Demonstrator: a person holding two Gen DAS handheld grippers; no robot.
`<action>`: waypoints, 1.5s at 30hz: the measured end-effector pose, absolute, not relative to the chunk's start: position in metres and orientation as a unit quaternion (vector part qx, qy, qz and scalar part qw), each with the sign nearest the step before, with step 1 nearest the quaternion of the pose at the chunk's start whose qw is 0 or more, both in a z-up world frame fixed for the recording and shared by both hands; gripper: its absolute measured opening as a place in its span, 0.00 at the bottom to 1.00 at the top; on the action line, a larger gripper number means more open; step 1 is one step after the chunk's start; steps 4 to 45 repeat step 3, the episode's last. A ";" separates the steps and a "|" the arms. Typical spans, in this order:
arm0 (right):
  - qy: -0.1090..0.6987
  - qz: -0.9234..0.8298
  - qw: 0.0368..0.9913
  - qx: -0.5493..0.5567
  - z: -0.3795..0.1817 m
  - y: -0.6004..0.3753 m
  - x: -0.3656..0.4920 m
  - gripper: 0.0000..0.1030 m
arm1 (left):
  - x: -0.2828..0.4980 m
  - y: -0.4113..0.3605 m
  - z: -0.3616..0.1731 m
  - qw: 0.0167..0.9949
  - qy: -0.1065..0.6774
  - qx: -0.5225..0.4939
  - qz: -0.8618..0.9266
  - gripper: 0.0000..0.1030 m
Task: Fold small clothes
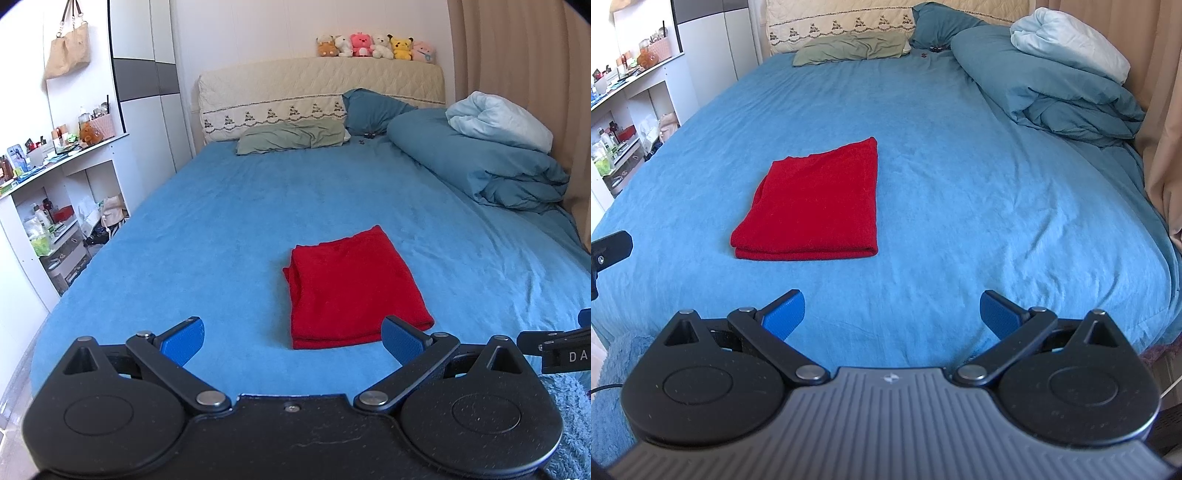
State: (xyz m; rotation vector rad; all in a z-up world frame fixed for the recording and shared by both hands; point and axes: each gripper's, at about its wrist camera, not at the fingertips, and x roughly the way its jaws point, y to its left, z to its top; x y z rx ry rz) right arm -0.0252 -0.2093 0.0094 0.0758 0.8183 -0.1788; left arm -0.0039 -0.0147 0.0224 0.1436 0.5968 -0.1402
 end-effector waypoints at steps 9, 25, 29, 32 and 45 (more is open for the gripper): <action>0.398 -0.089 0.912 0.038 0.009 -0.206 -0.024 1.00 | -0.002 -0.013 0.022 0.952 0.292 0.066 -0.070 1.00; 0.398 -0.089 0.912 0.038 0.009 -0.206 -0.024 1.00 | -0.002 -0.013 0.022 0.952 0.292 0.066 -0.070 1.00; 0.398 -0.089 0.912 0.038 0.009 -0.206 -0.024 1.00 | -0.002 -0.013 0.022 0.952 0.292 0.066 -0.070 1.00; 0.398 -0.089 0.912 0.038 0.009 -0.206 -0.024 1.00 | -0.002 -0.013 0.022 0.952 0.292 0.066 -0.070 1.00; 0.398 -0.089 0.912 0.038 0.009 -0.206 -0.024 1.00 | -0.002 -0.013 0.022 0.952 0.292 0.066 -0.070 1.00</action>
